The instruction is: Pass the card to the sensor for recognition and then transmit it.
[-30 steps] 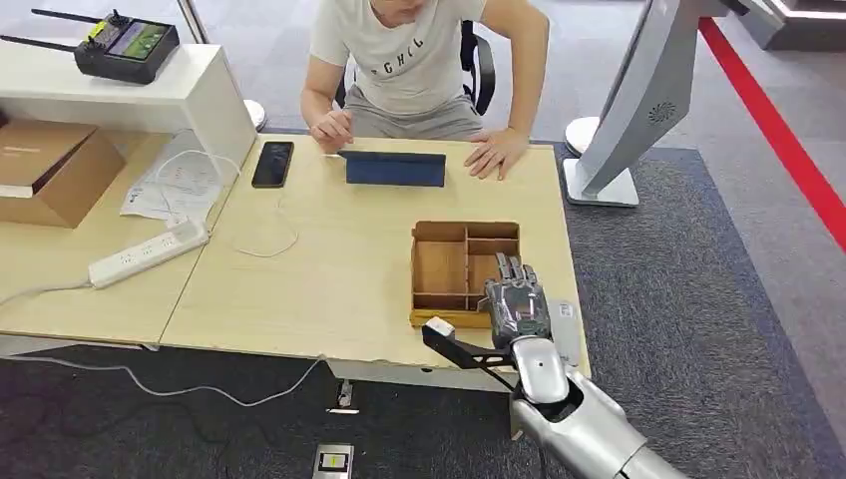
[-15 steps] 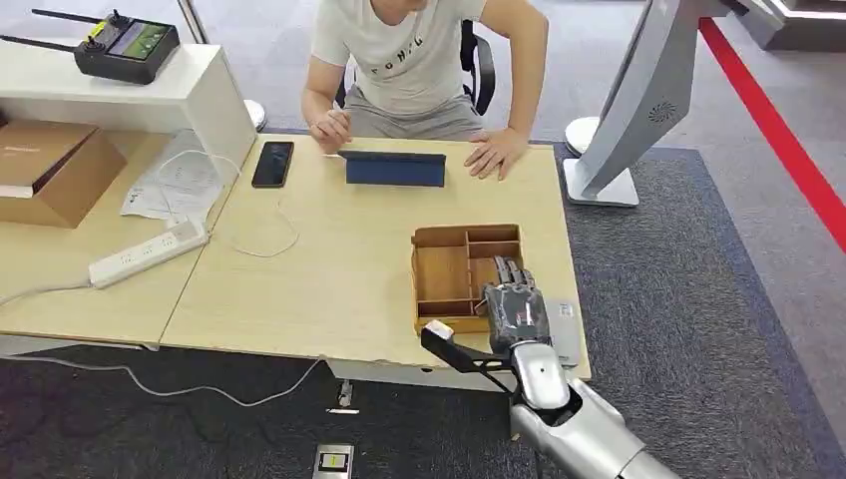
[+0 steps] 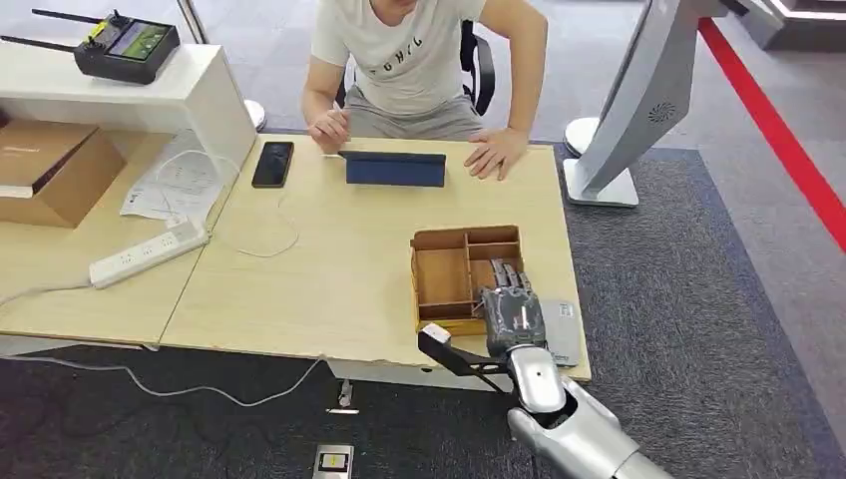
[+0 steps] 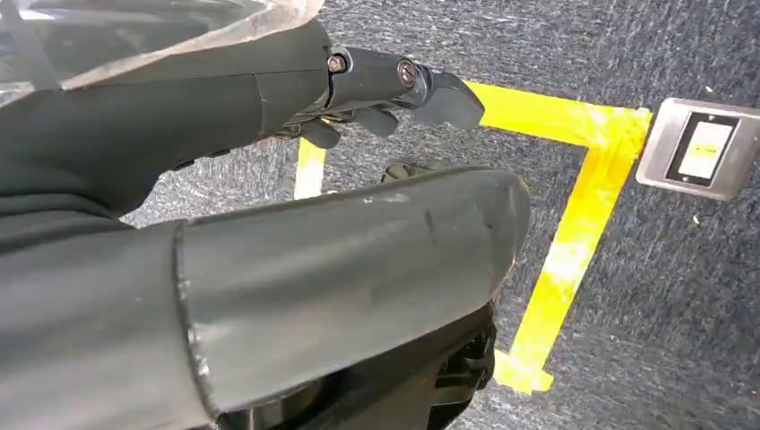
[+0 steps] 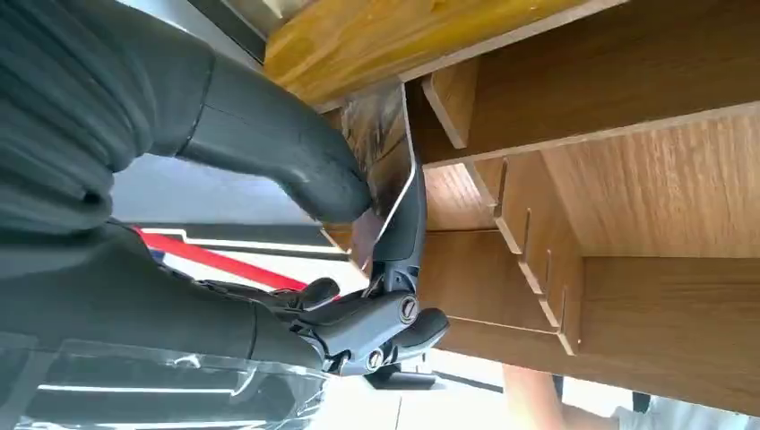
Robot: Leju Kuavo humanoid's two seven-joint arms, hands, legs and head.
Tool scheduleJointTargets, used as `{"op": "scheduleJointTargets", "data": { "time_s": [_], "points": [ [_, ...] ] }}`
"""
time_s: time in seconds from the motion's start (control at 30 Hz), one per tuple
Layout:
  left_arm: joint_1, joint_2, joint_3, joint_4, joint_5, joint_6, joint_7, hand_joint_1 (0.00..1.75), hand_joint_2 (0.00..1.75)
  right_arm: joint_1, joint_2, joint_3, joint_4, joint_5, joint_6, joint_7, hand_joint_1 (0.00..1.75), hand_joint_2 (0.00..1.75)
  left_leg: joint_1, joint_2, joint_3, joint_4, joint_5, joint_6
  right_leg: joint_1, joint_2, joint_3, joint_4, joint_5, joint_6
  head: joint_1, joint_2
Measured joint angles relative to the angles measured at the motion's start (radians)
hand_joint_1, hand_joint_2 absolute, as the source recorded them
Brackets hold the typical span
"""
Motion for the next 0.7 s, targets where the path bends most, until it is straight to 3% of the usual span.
{"op": "scheduleJointTargets", "data": {
  "time_s": [0.7],
  "points": [
    [0.0,0.003,-0.001,0.0,-0.002,-0.011,-0.003,0.0,0.0,-0.001,-0.01,0.004,-0.003,0.018,0.005,0.022,1.75,1.75,0.0,0.0,0.001,0.0,0.0,0.0,0.0,0.0,0.001,0.0,0.0,0.0,0.0,0.0]
  ]
}}
